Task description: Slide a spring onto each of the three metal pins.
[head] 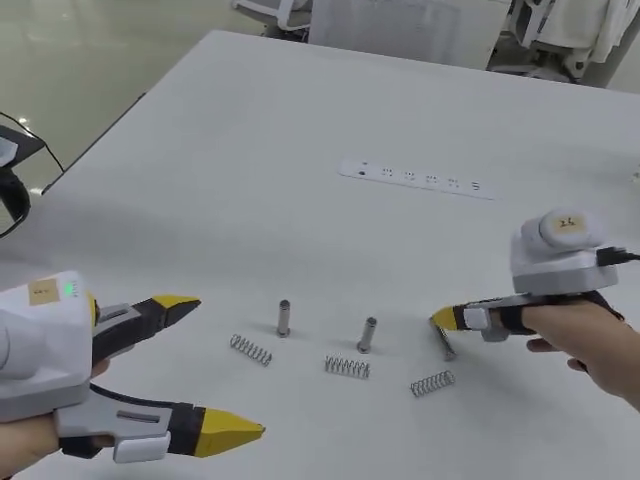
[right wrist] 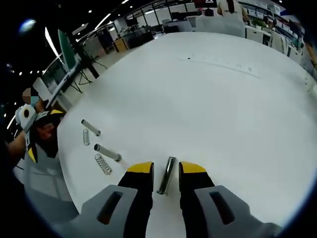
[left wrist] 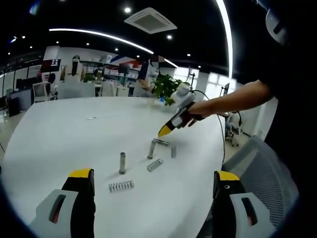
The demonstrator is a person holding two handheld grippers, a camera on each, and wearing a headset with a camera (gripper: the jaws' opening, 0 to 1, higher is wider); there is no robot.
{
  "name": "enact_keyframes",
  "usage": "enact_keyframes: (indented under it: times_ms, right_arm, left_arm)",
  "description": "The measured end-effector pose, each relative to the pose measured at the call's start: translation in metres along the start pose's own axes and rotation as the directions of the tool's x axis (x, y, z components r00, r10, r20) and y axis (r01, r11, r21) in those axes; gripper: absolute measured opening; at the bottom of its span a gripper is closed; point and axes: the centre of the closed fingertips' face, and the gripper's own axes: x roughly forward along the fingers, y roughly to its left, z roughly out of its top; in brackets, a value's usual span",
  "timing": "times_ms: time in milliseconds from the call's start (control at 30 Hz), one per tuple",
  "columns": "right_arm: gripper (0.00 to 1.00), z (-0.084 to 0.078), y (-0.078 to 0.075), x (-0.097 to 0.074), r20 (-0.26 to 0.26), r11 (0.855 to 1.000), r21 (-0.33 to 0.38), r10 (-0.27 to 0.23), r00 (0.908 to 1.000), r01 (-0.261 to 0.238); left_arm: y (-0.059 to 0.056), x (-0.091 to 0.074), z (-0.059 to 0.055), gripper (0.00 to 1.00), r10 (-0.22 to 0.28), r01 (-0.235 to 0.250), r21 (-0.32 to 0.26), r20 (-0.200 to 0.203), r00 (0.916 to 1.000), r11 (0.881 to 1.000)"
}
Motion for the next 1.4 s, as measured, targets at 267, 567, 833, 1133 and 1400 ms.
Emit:
enact_keyframes:
  times_ms: [267, 567, 833, 1133, 1400]
  right_arm:
    - [0.17, -0.004, -0.006, 0.01, -0.036, 0.999, -0.021, -0.025, 0.999, 0.025]
    - [0.14, -0.007, -0.009, 0.019, -0.075, 0.993, -0.098, -0.075, 0.9944, 0.067]
    - [0.08, -0.008, -0.015, 0.023, -0.094, 0.989, -0.105, -0.112, 0.9893, 0.102]
    - [0.05, -0.006, -0.015, 0.02, -0.085, 0.988, -0.114, -0.117, 0.9894, 0.107]
    - [0.05, 0.001, -0.008, 0.004, -0.021, 0.993, -0.08, -0.089, 0.9958, 0.087]
  left_arm:
    - [0.002, -0.001, 0.0, 0.96, 0.003, -0.003, -0.014, 0.005, 1.0, 1.0]
    - [0.005, -0.001, -0.001, 0.97, 0.004, -0.003, -0.028, 0.012, 0.9999, 1.0]
    - [0.004, -0.001, -0.003, 0.96, 0.003, -0.003, -0.035, 0.01, 0.9999, 0.999]
    - [0.003, 0.0, -0.002, 0.96, -0.001, 0.001, -0.033, 0.013, 0.9999, 0.999]
    - [0.005, -0.001, -0.001, 0.96, 0.002, -0.001, -0.029, 0.016, 0.9999, 1.0]
